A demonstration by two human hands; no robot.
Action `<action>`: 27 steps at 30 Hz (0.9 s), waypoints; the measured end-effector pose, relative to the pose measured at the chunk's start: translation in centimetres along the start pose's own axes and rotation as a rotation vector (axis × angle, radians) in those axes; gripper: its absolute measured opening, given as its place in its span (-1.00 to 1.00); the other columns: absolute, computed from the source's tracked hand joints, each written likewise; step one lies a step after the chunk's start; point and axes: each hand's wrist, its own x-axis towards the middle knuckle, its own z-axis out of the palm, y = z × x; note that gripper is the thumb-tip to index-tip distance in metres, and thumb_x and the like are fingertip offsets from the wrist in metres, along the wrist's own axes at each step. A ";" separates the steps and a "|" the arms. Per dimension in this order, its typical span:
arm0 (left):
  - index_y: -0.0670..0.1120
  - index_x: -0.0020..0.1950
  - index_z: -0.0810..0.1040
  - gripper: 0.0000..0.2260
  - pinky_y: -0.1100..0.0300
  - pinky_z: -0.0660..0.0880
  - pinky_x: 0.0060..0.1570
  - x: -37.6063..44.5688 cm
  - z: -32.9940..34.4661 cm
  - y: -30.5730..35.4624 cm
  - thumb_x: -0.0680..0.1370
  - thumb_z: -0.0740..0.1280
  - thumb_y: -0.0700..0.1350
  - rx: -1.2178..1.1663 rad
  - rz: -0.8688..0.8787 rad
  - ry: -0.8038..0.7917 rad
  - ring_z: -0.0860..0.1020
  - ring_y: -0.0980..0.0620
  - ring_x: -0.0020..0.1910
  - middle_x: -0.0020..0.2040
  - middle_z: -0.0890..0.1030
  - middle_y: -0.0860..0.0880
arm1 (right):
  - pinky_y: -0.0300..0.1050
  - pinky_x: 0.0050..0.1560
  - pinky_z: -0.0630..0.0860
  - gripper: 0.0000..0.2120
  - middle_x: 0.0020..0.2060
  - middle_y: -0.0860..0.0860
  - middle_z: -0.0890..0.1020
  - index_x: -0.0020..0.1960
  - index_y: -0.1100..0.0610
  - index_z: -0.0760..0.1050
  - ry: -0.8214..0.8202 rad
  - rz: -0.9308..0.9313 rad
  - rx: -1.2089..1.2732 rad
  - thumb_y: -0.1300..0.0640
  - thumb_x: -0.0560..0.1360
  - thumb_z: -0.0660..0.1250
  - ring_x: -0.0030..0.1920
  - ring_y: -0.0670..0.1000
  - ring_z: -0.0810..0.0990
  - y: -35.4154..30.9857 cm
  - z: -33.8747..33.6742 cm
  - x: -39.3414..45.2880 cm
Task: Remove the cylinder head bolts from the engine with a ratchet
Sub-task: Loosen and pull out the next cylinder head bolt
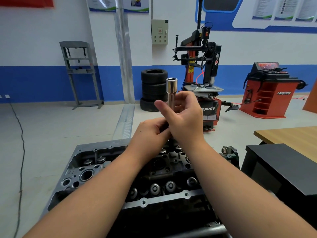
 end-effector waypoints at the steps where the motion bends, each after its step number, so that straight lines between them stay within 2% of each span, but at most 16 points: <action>1: 0.11 -0.09 0.67 -0.80 0.07 0.61 -0.06 0.0 0.0 0.0 0.63 0.38 -0.17 -0.001 -0.003 0.002 0.67 0.12 -0.15 -0.19 0.72 0.07 | -0.36 -0.29 0.43 -0.73 -0.35 -0.14 0.53 -0.16 0.00 0.44 0.024 0.001 -0.019 -0.04 0.45 0.53 -0.34 -0.18 0.51 0.0 0.0 0.0; 3: 0.14 -0.06 0.68 -0.79 -0.03 0.62 -0.01 -0.1 0.0 0.1 0.63 0.38 -0.17 -0.007 -0.009 0.004 0.68 0.10 -0.13 -0.18 0.73 0.07 | -0.33 -0.36 0.35 -0.69 -0.43 -0.11 0.47 -0.26 0.09 0.41 0.047 -0.012 -0.023 0.05 0.48 0.51 -0.40 -0.15 0.43 0.1 0.0 -0.1; 6: -0.05 0.02 0.73 -0.87 -0.12 0.61 0.02 0.0 0.1 0.1 0.62 0.38 -0.20 -0.036 -0.028 0.008 0.69 0.00 -0.09 -0.15 0.74 0.00 | -0.24 -0.40 0.34 -0.70 -0.45 0.02 0.50 -0.28 0.19 0.46 0.063 -0.049 -0.029 0.10 0.51 0.49 -0.42 -0.08 0.41 -0.1 0.0 -0.2; 10: -0.10 0.00 0.74 -0.89 -0.16 0.60 -0.01 0.0 0.0 0.0 0.59 0.41 -0.22 -0.069 -0.058 0.033 0.69 -0.09 -0.11 -0.19 0.74 -0.04 | 0.02 -0.34 0.47 -0.73 -0.39 0.12 0.61 -0.20 0.27 0.56 0.038 -0.070 -0.054 0.08 0.54 0.46 -0.37 0.08 0.57 -0.1 -0.2 -0.2; 15: -0.14 -0.09 0.74 -0.95 -0.16 0.59 -0.09 -0.2 0.1 0.0 0.54 0.47 -0.21 -0.073 -0.086 0.086 0.68 -0.14 -0.15 -0.24 0.72 -0.08 | 0.04 -0.28 0.55 -0.75 -0.32 0.10 0.67 -0.12 0.27 0.62 -0.009 -0.036 -0.025 0.07 0.56 0.43 -0.29 0.09 0.65 0.1 -0.3 -0.2; 17: -0.11 -0.12 0.73 -0.97 -0.09 0.60 -0.10 -0.2 0.1 -0.1 0.51 0.50 -0.20 -0.066 -0.090 0.108 0.69 -0.09 -0.18 -0.25 0.72 -0.05 | 0.03 -0.25 0.59 -0.75 -0.29 0.07 0.69 -0.10 0.25 0.63 -0.046 0.008 0.020 0.05 0.56 0.42 -0.26 0.06 0.67 0.1 -0.3 -0.1; 20: -0.03 -0.15 0.67 -0.92 0.22 0.60 -0.25 0.1 0.1 -0.3 0.50 0.53 -0.14 -0.049 -0.131 0.108 0.67 0.12 -0.26 -0.24 0.72 0.07 | 0.07 -0.20 0.64 -0.73 -0.25 0.05 0.70 -0.05 0.25 0.63 -0.098 0.030 0.054 0.02 0.56 0.39 -0.22 0.02 0.70 0.2 -0.5 0.0; 21: -0.03 -0.12 0.65 -0.92 0.25 0.60 -0.26 0.2 0.0 -0.4 0.50 0.53 -0.13 -0.051 -0.153 0.086 0.67 0.12 -0.25 -0.22 0.72 0.06 | 0.08 -0.20 0.64 -0.72 -0.25 0.06 0.70 -0.04 0.26 0.63 -0.097 0.013 0.046 0.02 0.57 0.38 -0.22 0.02 0.70 0.2 -0.5 0.0; 23: -0.03 0.01 0.66 -0.93 0.18 0.64 -0.11 0.3 -0.4 -0.8 0.56 0.50 -0.10 -0.103 -0.157 -0.001 0.70 0.05 -0.12 -0.12 0.74 0.02 | 0.10 -0.21 0.63 -0.72 -0.26 0.09 0.69 -0.05 0.29 0.62 -0.077 -0.032 0.028 0.04 0.57 0.37 -0.23 0.05 0.69 0.1 -0.3 -0.1; 27: 0.00 0.26 0.64 -0.82 0.17 0.61 0.17 -0.1 -1.1 -1.1 0.69 0.34 -0.06 -0.170 -0.082 -0.197 0.68 0.11 0.13 0.09 0.74 0.08 | -0.02 -0.26 0.59 -0.72 -0.30 0.06 0.65 -0.08 0.27 0.60 -0.046 -0.090 -0.043 0.02 0.52 0.45 -0.28 0.00 0.64 0.0 -0.1 -0.2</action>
